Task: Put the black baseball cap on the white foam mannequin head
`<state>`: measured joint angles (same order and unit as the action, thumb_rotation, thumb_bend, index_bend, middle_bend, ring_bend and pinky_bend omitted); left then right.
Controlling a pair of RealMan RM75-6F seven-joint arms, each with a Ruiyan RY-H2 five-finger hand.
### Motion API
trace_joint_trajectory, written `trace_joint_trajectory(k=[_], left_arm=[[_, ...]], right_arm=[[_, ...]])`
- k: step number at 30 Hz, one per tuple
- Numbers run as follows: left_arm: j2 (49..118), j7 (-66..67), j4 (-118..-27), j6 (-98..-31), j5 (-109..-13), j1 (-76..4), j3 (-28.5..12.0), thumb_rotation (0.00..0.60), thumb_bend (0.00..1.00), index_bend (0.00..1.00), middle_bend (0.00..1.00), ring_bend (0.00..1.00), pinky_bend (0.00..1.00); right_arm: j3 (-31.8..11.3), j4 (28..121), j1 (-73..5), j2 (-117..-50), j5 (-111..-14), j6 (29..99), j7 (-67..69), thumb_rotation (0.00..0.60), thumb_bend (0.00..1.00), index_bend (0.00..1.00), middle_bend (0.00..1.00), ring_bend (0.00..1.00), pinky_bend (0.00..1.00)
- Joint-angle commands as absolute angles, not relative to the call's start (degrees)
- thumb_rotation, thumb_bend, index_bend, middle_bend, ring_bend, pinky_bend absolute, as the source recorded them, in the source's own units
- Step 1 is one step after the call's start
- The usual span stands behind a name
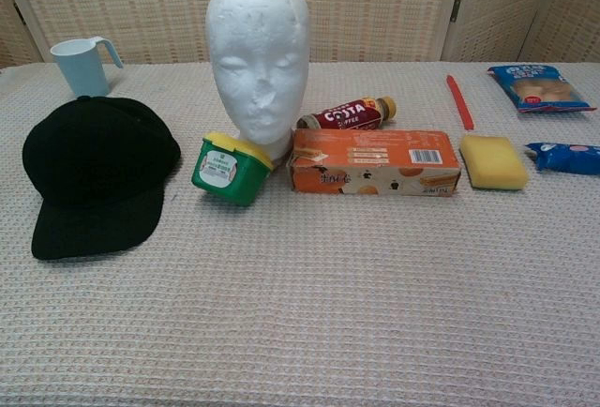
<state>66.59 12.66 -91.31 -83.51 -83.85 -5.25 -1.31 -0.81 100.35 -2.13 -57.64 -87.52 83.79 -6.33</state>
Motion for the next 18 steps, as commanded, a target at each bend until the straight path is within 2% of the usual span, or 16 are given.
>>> trace_joint_trajectory(k=[1,6,10,11,13,15,18], left_arm=[[66.5,12.4,-91.4,-83.7,-84.4,-5.2,-1.1,0.6,0.08,0.1,0.0,0.0,0.08],[65.9,9.6,-92.5,-82.2,-87.4,-5.7,1.0,0.6,0.08,0.1,0.0,0.0,0.09],[66.4,7.2,-92.2,-82.5,-91.1,-6.0,2.4,0.6,0.08,0.15,0.08,0.05,0.25],[67.0,7.0,-91.7,-82.9,-92.0,-6.0,2.6,0.6,0.08,0.18,0.13,0.09,0.31],[72.0,4.7,-87.6,-85.0,-97.1,-6.1,3.8,0.6,0.08,0.31,0.4,0.33,0.54],[75.6,1.8,-83.3,-86.0,-99.6,-6.2,4.7,0.6,0.08,0.38,0.61,0.52,0.66],[81.2,0.8,-75.9,-88.5,-102.4,-6.5,4.4,0.6,0.08,0.43,0.77,0.67,0.72]], right_arm=[[-0.8,100.4,-2.1,-57.6,-87.6,83.8,-6.3,0.6,0.06,0.0,0.0,0.0,0.0],[-0.8,100.4,-1.8,-57.3,-87.5,84.3,-6.0,0.6,0.06,0.0,0.0,0.0,0.0],[-0.8,100.4,-1.8,-57.4,-87.7,84.5,-6.2,0.6,0.06,0.0,0.0,0.0,0.0],[-0.8,100.4,-1.7,-57.5,-87.7,84.5,-6.3,0.6,0.06,0.0,0.0,0.0,0.0],[-0.7,100.5,-1.8,-57.7,-87.2,83.9,-7.1,0.6,0.06,0.0,0.0,0.0,0.0],[-0.7,100.6,-1.9,-58.0,-86.9,83.7,-7.7,0.6,0.06,0.0,0.0,0.0,0.0],[-0.7,100.6,-2.1,-58.3,-86.4,83.0,-8.6,0.6,0.06,0.0,0.0,0.0,0.0]])
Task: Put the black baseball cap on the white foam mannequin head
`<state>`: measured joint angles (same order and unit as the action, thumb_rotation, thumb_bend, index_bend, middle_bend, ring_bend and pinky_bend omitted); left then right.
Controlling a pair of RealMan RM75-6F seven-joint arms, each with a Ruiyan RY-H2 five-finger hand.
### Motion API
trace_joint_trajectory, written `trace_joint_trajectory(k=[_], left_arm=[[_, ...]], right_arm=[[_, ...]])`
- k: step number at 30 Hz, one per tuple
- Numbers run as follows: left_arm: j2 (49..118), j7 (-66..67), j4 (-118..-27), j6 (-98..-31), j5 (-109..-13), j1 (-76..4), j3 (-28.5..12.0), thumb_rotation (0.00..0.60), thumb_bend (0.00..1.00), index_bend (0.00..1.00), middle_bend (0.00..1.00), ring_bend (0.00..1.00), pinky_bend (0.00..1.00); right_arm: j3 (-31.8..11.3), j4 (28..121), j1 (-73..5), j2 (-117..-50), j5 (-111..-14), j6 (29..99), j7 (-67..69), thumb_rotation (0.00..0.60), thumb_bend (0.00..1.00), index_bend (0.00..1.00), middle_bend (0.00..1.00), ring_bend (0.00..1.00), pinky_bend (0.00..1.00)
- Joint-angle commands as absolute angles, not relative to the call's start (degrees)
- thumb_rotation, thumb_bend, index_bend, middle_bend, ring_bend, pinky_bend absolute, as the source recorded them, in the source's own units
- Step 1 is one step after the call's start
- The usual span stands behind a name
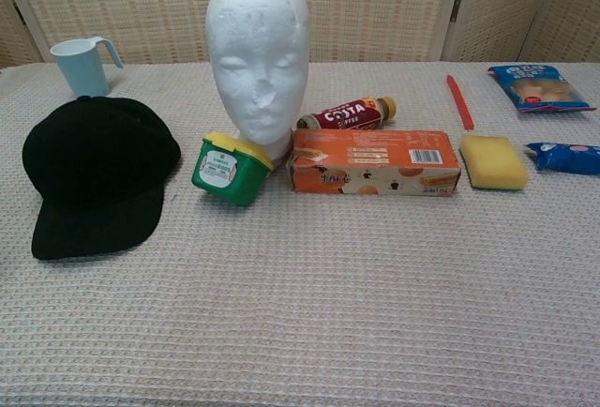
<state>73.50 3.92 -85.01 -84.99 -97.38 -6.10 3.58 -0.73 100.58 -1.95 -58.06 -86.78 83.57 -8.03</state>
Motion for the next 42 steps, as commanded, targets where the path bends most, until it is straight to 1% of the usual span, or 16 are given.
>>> trace_joint_trajectory(k=[1,3,4,5,6,8,12,16,20,28,34,42], left_arm=[[83.2,0.7,-73.4,-89.5,-103.1,-6.5,4.1,0.6,0.08,0.44,0.82,0.71,0.73],[86.9,-0.4,-68.9,-91.1,-103.8,-6.6,3.7,0.6,0.09,0.48,0.91,0.8,0.78],[89.1,-1.7,-66.4,-91.8,-104.1,-6.7,3.6,0.6,0.1,0.5,0.97,0.86,0.83],[90.5,-2.6,-64.5,-92.1,-104.2,-6.9,3.5,0.6,0.11,0.51,0.98,0.89,0.87],[91.8,-3.3,-62.8,-92.1,-104.2,-7.1,3.5,0.6,0.12,0.52,1.0,0.95,0.93],[94.5,-4.5,-59.2,-92.4,-104.2,-7.4,3.3,0.6,0.14,0.53,1.0,1.0,0.99],[100.1,-6.3,-50.8,-94.8,-104.7,-8.5,2.4,0.6,0.17,0.56,1.0,1.0,1.0],[107.2,-8.6,-39.6,-97.7,-104.5,-9.5,1.3,0.6,0.2,0.56,1.0,1.0,1.0],[111.7,-11.2,-31.9,-97.9,-103.4,-10.4,0.9,0.6,0.23,0.56,1.0,1.0,1.0],[116.7,-14.4,-23.3,-97.6,-101.5,-12.8,0.6,0.6,0.28,0.54,1.0,1.0,1.0],[119.6,-15.1,-18.3,-96.4,-99.9,-14.2,0.5,0.6,0.28,0.53,1.0,1.0,1.0],[122.5,-14.6,-13.4,-93.9,-99.1,-15.7,1.6,0.6,0.28,0.51,1.0,1.0,1.0]], right_arm=[[-0.6,100.7,-2.2,-58.4,-86.1,82.6,-8.9,0.6,0.06,0.0,0.0,0.0,0.0],[-0.5,100.7,-2.5,-58.5,-85.7,81.8,-9.5,0.6,0.06,0.0,0.0,0.0,0.0],[-0.5,100.7,-2.6,-58.6,-85.4,81.4,-9.8,0.6,0.06,0.0,0.0,0.0,0.0],[-0.5,100.6,-2.7,-58.7,-85.2,81.1,-10.0,0.6,0.06,0.0,0.0,0.0,0.0],[-0.6,100.6,-2.8,-58.7,-85.0,80.9,-10.2,0.6,0.06,0.0,0.0,0.0,0.0],[-0.8,100.5,-3.0,-58.9,-84.3,80.7,-10.6,0.6,0.06,0.0,0.0,0.0,0.0],[-1.1,100.5,-3.3,-59.1,-82.8,79.7,-11.6,0.6,0.06,0.0,0.0,0.0,0.0],[-1.0,100.5,-3.8,-59.5,-82.1,78.6,-12.6,0.6,0.06,0.0,0.0,0.0,0.0],[-1.2,100.5,-3.8,-59.5,-81.8,79.0,-12.6,0.6,0.06,0.0,0.0,0.0,0.0],[-1.6,100.3,-3.9,-59.4,-80.7,78.8,-12.8,0.6,0.06,0.0,0.0,0.0,0.0],[-2.1,100.2,-3.8,-59.1,-80.8,79.8,-11.3,0.6,0.06,0.0,0.0,0.0,0.0],[-2.4,100.0,-3.6,-58.7,-80.7,80.2,-10.2,0.6,0.06,0.0,0.0,0.0,0.0]])
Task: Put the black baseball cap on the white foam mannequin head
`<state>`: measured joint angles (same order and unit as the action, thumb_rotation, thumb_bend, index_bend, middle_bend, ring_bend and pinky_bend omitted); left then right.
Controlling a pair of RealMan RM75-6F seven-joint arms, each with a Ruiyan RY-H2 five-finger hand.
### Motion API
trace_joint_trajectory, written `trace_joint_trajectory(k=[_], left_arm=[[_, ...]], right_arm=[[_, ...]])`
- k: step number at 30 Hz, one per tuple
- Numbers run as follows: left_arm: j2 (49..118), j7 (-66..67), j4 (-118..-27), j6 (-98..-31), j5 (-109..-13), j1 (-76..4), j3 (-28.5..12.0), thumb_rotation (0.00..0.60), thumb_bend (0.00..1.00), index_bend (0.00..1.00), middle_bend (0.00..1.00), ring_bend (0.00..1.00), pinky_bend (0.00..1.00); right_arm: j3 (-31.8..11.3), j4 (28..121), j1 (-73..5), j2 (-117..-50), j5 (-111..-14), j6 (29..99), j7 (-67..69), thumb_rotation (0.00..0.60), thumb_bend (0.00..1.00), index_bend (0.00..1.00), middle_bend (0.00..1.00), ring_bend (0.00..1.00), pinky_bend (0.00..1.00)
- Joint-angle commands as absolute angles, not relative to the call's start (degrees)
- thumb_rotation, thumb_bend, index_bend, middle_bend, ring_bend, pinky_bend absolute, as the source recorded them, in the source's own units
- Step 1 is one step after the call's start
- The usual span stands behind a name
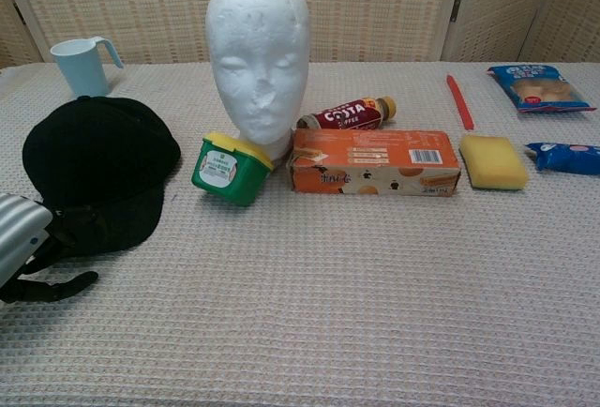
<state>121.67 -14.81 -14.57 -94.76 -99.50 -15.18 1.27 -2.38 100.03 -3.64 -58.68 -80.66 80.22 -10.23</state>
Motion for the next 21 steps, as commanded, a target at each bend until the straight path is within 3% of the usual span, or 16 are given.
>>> trace_joint_trajectory(k=[1,21], left_arm=[[122.8,-14.5,-12.9,-93.7,-98.9,-16.0,1.6,0.6,0.28,0.51,1.0,1.0,1.0],[123.7,-13.6,-8.4,-90.9,-94.9,-18.3,1.1,0.6,0.33,0.5,1.0,1.0,1.0]], right_arm=[[-2.4,100.1,-3.6,-58.6,-80.7,80.3,-10.1,0.6,0.06,0.0,0.0,0.0,0.0],[-2.2,100.7,-3.8,-57.8,-80.1,79.6,-9.9,0.6,0.06,0.0,0.0,0.0,0.0]])
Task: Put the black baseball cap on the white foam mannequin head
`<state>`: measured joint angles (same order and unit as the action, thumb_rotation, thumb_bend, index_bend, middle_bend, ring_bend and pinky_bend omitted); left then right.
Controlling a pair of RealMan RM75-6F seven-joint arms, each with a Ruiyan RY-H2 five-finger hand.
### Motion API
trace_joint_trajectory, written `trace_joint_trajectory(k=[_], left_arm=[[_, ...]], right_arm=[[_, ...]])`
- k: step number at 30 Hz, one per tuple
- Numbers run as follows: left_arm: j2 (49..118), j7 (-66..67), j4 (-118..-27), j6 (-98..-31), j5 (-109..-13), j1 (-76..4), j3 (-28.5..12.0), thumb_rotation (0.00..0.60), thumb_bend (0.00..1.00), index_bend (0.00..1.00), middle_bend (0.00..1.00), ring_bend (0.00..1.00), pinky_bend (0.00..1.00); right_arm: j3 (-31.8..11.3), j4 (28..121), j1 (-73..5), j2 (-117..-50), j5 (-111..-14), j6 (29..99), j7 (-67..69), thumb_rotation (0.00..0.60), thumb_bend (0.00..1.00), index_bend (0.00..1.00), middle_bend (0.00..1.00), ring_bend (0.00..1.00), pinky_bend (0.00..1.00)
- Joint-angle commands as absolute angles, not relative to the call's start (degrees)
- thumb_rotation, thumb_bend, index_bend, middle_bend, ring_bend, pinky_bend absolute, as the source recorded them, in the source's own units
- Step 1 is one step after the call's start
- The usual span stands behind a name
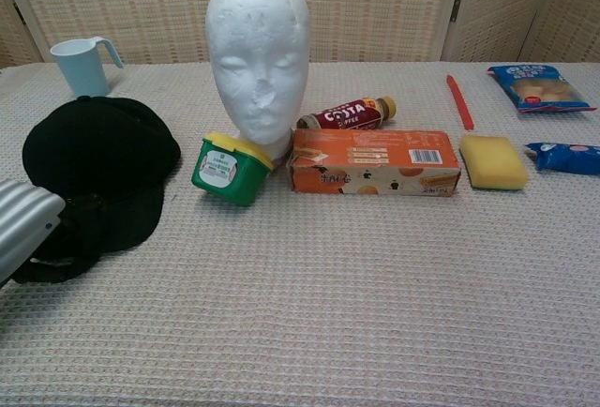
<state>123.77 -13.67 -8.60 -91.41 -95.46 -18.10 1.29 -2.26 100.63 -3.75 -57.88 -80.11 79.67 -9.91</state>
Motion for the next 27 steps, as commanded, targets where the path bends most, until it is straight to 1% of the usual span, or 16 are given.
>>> trace_joint_trajectory(k=[1,5,9,16,19,27], left_arm=[[123.6,-13.6,-8.3,-90.6,-94.7,-18.3,0.9,0.6,0.34,0.5,1.0,1.0,1.0],[123.2,-13.7,-8.1,-90.2,-93.7,-18.6,0.5,0.6,0.36,0.5,1.0,1.0,1.0],[122.7,-14.0,-8.1,-90.3,-92.7,-18.9,-0.1,0.6,0.4,0.51,1.0,1.0,1.0],[121.7,-15.4,-8.4,-91.4,-90.9,-19.5,-1.4,0.6,0.5,0.63,1.0,1.0,1.0],[121.1,-16.2,-8.6,-92.3,-89.9,-20.0,-2.3,0.6,0.51,0.68,1.0,1.0,1.0],[118.9,-18.5,-9.5,-96.8,-87.4,-21.8,-4.9,0.6,0.52,0.69,1.0,1.0,1.0]], right_arm=[[-2.2,100.7,-3.8,-57.8,-80.1,79.6,-9.9,0.6,0.06,0.0,0.0,0.0,0.0],[-2.0,100.9,-3.9,-57.6,-80.1,79.1,-10.0,0.6,0.06,0.0,0.0,0.0,0.0],[-1.9,101.0,-4.0,-57.5,-80.0,78.8,-10.1,0.6,0.06,0.0,0.0,0.0,0.0],[-1.5,101.3,-4.3,-57.2,-80.2,78.1,-10.1,0.6,0.06,0.0,0.0,0.0,0.0],[-1.3,101.5,-4.3,-56.9,-80.4,77.8,-9.8,0.6,0.06,0.0,0.0,0.0,0.0],[-0.8,101.8,-4.5,-56.4,-80.9,77.2,-9.3,0.6,0.06,0.0,0.0,0.0,0.0]])
